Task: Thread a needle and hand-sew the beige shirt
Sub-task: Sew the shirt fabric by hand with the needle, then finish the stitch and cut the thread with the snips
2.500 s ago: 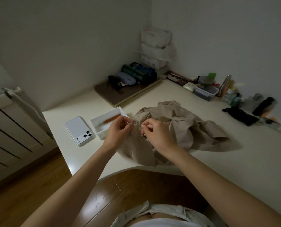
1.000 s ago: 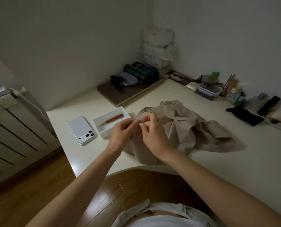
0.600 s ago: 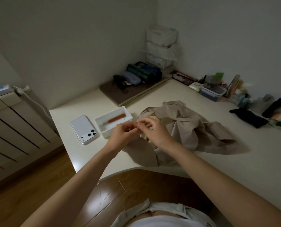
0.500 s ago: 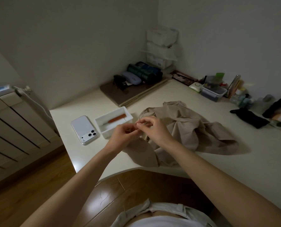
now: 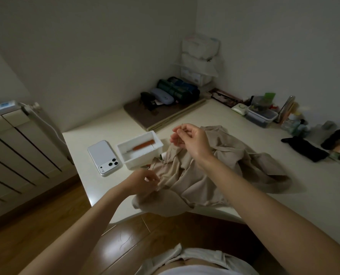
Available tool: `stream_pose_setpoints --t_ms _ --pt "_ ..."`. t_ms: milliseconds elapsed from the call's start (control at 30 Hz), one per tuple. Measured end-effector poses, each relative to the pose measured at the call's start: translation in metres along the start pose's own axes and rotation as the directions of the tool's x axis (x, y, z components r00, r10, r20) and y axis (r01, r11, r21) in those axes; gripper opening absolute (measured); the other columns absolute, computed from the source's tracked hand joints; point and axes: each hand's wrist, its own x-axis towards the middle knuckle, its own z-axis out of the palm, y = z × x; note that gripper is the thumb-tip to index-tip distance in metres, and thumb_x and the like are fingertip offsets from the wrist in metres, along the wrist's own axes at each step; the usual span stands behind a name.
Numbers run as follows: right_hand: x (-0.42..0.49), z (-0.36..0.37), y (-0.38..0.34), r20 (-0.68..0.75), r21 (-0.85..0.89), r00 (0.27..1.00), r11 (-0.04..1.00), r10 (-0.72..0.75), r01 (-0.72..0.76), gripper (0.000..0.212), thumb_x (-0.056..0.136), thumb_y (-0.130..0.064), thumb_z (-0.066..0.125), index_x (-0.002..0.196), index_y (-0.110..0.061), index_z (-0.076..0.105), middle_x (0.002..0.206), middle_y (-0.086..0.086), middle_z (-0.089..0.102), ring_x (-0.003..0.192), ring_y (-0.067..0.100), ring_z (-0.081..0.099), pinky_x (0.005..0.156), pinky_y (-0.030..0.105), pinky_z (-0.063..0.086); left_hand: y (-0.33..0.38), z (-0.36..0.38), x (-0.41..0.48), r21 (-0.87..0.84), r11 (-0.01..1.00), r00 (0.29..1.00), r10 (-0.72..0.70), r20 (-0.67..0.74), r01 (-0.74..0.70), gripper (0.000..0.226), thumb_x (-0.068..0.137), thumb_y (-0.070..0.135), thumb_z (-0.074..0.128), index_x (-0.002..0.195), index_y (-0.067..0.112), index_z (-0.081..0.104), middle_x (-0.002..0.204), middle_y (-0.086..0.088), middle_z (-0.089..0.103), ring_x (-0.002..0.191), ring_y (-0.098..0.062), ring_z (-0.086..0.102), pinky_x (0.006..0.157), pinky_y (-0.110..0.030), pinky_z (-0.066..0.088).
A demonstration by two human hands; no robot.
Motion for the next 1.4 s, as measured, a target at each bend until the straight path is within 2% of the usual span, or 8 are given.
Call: stream_pose_setpoints --t_ms 133,233,467,700,1000,1100,1300,1400 --pt "0.009 0.003 -0.002 0.0 -0.006 1.0 1.0 -0.023 0.023 0.021 0.097 -0.004 0.047 0.084 -0.013 0.06 0.076 0.005 0.065 0.076 0.016 0.065 0.078 0.028 0.057 0.033 -0.019 -0.009 -0.548 0.835 0.974 0.159 0.162 -0.046 0.03 0.096 0.019 0.052 0.125 0.02 0.057 0.118 0.007 0.063 0.11 -0.008 0.058 0.099 -0.024 0.043" --pt "0.017 0.0 0.003 -0.081 -0.106 0.996 0.994 -0.045 0.037 0.018 0.099 -0.005 0.044 0.089 -0.008 0.06 0.073 0.002 0.061 0.072 0.012 0.062 0.072 0.021 0.055 0.054 -0.03 -0.018 -0.763 0.644 0.967 0.222 0.126 -0.048 0.026 0.095 0.02 0.045 0.109 0.01 0.064 0.07 0.004 0.059 0.065 -0.007 0.055 0.064 -0.018 0.046" --pt "0.028 -0.019 0.043 -0.192 -0.305 0.98 0.946 0.052 -0.11 0.02 0.1 -0.006 0.04 0.094 -0.003 0.059 0.07 -0.001 0.054 0.063 0.006 0.049 0.053 0.007 0.043 0.045 -0.061 -0.022 -0.854 0.463 0.969 0.171 -0.176 -0.237 0.029 0.09 0.03 0.045 0.085 0.011 0.066 0.059 0.004 0.024 0.051 -0.009 0.017 0.048 -0.022 0.014" --pt "0.032 -0.037 0.079 -0.259 -0.413 0.956 0.879 0.138 -0.239 0.024 0.099 -0.004 0.04 0.088 -0.006 0.062 0.067 -0.003 0.055 0.075 0.018 0.054 0.076 0.031 0.044 0.024 -0.074 -0.026 -0.841 0.441 0.944 0.051 -0.326 -0.314 0.034 0.098 0.029 0.048 0.074 0.015 0.067 0.052 0.006 0.025 0.045 -0.006 0.019 0.043 -0.018 0.016" --pt "0.035 -0.014 0.064 -0.173 -0.276 0.979 0.949 0.108 -0.153 0.018 0.1 -0.009 0.042 0.094 -0.004 0.059 0.075 0.003 0.062 0.067 0.011 0.06 0.058 0.01 0.051 -0.019 -0.065 -0.001 -0.217 0.964 0.923 -0.221 -0.315 0.156 0.02 0.098 0.021 0.049 0.111 0.012 0.061 0.114 -0.012 0.059 0.09 -0.021 0.053 0.08 -0.028 0.043" --pt "0.041 0.003 0.052 -0.114 -0.25 0.991 0.964 0.065 -0.091 0.016 0.099 -0.011 0.044 0.092 -0.009 0.058 0.083 0.006 0.066 0.075 0.016 0.067 0.069 0.023 0.056 -0.014 -0.06 -0.001 -0.007 1.0 0.88 -0.024 -0.474 0.023 0.023 0.093 0.009 0.054 0.117 0.008 0.053 0.119 -0.012 0.048 0.1 -0.022 0.049 0.089 -0.03 0.044" --pt "0.063 0.028 0.019 -0.001 -0.199 0.998 0.978 0.062 -0.061 0.018 0.099 -0.011 0.045 0.087 -0.01 0.058 0.083 0.009 0.068 0.072 0.016 0.068 0.066 0.023 0.056 0.031 -0.064 0.0 0.394 0.687 0.644 0.72 -0.258 -0.61 0.035 0.084 -0.01 0.054 0.11 0.011 0.065 0.114 -0.005 0.061 0.1 -0.019 0.058 0.084 -0.028 0.048" --pt "0.076 0.034 0.007 -0.007 -0.206 0.998 0.977 0.06 -0.061 0.018 0.1 -0.011 0.044 0.091 -0.008 0.058 0.08 0.005 0.068 0.072 0.015 0.068 0.071 0.027 0.057 0.029 -0.051 0.02 0.557 0.522 0.693 0.706 0.144 -0.646 0.044 0.096 0.006 0.047 0.14 0.012 0.044 0.146 -0.007 0.044 0.137 -0.021 0.036 0.114 -0.026 0.018"
